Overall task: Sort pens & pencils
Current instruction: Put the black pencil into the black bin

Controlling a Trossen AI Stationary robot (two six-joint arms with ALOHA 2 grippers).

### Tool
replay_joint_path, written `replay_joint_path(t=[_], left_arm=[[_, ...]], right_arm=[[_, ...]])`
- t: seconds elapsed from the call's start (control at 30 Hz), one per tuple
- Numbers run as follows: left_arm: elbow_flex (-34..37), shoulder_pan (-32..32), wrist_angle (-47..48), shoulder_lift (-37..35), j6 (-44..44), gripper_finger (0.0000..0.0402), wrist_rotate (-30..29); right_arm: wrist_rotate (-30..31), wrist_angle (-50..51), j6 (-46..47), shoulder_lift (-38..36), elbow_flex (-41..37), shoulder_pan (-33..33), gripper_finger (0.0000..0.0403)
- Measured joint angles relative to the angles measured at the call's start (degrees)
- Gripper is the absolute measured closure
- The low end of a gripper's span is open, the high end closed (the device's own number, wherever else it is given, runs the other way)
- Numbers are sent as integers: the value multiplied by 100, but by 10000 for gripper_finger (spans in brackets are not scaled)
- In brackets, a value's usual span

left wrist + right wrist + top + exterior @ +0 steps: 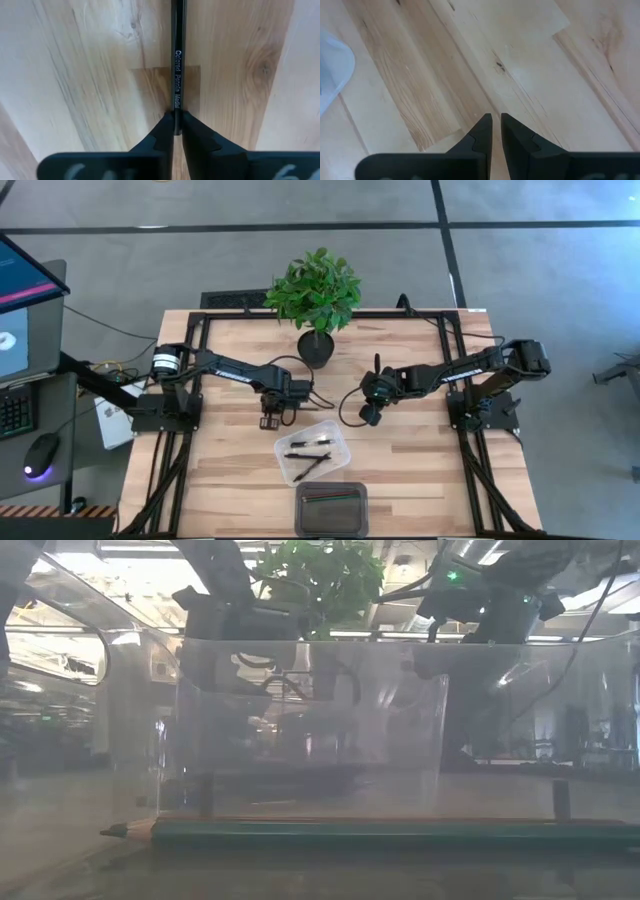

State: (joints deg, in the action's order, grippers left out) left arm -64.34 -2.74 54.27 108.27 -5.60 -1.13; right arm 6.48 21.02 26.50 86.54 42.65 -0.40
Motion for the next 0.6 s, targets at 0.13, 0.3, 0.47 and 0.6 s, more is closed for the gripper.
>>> replay_joint_path(t=[0.13, 0.3, 0.47, 0.6], left_arm=[[12, 2, -152, 2, 18, 364, 0], [12, 7, -191, 4, -105, 351, -18], [12, 6, -200, 4, 76, 331, -18], [12, 4, -268, 4, -31, 294, -2]], right_arm=[[0, 0, 0, 0, 0, 0, 342], [0, 0, 0, 0, 0, 0, 342], [0, -2, 0, 0, 0, 0, 342], [0, -3, 0, 0, 0, 0, 342]])
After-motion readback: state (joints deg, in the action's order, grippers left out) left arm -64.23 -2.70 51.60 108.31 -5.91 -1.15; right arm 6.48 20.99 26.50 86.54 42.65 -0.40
